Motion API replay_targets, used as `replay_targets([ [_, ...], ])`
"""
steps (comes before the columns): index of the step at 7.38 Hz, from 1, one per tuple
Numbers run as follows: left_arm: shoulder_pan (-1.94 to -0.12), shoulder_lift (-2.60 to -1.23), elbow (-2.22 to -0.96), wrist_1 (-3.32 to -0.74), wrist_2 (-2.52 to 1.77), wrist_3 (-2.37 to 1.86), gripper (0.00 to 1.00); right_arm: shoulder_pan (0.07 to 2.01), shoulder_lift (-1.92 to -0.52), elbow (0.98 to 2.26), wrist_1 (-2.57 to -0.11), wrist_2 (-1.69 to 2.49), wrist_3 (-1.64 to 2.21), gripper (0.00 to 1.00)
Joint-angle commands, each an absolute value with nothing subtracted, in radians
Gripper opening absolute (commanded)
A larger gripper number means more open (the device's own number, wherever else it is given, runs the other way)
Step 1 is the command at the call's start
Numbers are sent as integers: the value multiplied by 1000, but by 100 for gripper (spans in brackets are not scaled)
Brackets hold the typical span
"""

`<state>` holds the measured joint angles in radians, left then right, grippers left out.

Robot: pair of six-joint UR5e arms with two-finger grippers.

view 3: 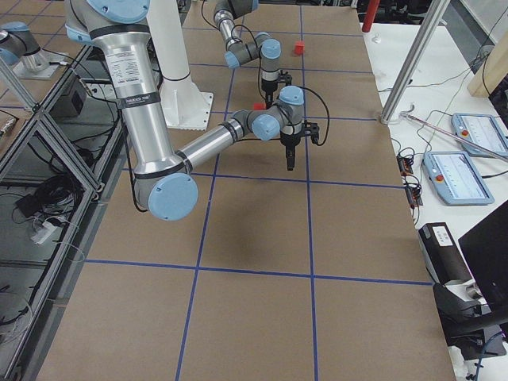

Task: Form red blocks into L shape at center
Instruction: 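Lower the cube just beyond the placed cube, farther from the robot, release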

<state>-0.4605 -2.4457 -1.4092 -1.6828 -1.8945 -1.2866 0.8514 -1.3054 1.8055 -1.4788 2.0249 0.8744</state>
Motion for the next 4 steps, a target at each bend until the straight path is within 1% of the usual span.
replay_targets([
  [1, -460, -2439, -1411, -1683, -1894, -1287, 0, 851, -1305, 1805, -1479, 2025, 876, 100],
  [4, -460, -2428, -1427, -1683, -1894, -1287, 0, 850, -1305, 1807, -1479, 2025, 876, 100],
])
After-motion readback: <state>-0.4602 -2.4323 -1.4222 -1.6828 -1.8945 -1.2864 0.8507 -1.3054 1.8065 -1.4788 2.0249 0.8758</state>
